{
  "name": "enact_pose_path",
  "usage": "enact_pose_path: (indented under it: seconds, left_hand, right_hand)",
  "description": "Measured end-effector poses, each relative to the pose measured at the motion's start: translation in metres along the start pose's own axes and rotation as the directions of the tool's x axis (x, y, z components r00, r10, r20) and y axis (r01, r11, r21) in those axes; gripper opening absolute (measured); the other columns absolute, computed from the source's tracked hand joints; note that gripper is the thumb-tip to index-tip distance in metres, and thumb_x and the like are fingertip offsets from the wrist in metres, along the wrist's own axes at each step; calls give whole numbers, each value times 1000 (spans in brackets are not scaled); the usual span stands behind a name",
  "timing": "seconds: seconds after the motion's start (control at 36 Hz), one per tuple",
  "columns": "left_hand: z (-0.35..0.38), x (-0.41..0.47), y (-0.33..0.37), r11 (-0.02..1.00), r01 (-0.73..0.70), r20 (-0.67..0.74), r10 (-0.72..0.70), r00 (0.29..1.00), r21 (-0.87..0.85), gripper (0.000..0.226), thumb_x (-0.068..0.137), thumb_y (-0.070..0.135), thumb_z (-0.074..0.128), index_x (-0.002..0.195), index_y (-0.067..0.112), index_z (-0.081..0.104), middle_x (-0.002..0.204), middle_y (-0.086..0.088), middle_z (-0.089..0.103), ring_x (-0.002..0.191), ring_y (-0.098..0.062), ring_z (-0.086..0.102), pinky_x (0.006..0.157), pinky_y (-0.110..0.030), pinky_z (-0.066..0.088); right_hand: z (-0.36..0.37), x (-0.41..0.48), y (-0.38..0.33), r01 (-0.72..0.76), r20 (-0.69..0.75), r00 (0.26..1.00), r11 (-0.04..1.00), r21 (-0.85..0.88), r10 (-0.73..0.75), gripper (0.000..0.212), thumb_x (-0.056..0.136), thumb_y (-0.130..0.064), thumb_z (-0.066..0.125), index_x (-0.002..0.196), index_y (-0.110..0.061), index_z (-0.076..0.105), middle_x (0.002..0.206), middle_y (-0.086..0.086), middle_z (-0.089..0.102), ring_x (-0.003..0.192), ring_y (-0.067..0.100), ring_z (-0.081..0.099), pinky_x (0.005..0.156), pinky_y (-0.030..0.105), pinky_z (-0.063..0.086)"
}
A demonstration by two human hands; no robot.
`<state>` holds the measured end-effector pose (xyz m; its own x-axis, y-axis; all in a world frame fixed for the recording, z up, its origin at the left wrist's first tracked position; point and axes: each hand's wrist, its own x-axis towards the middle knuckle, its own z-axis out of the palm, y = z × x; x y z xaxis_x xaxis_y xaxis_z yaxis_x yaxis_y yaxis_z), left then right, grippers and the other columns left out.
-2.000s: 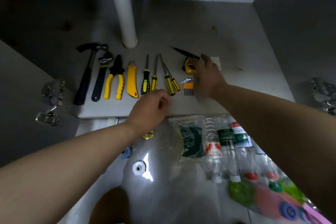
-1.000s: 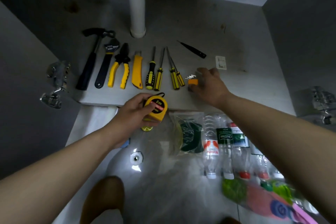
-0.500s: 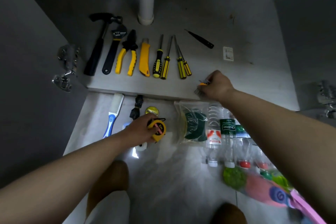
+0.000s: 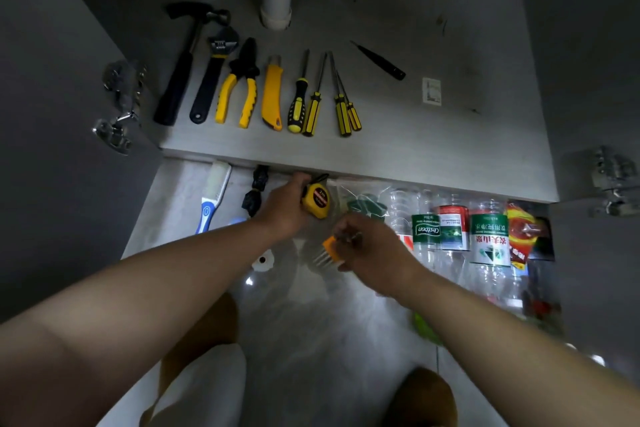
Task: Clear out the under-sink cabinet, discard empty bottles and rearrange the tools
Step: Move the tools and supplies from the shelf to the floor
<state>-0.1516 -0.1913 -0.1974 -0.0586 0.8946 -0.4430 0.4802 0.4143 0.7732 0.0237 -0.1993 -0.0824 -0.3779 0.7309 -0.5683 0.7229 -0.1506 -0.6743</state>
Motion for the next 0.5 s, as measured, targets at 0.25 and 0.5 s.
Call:
enact_pose_path:
  seconds: [0.25, 0.5]
  left_hand:
    - [-23, -29, -28, 986, -74, -169, 99, 981, 148, 33, 90, 2, 65, 118, 20, 62, 113, -5, 61, 100, -19, 63, 87, -36, 54]
    - [-37, -69, -53, 719, -306, 14, 382, 924, 623, 35, 83, 31, 71, 114, 15, 68, 109, -6, 59, 102, -30, 54, 82, -41, 46]
  right_hand:
    - [61, 7, 21, -99, 11, 995, 991, -85, 100, 20, 88, -11, 62, 99, -21, 49, 80, 2, 65, 69, 11, 62, 57, 25, 51]
    - [114, 16, 18, -342, -72, 939, 936, -86, 337, 39, 89, -30, 57, 121, -11, 43, 109, 17, 68, 100, 39, 68, 85, 46, 58]
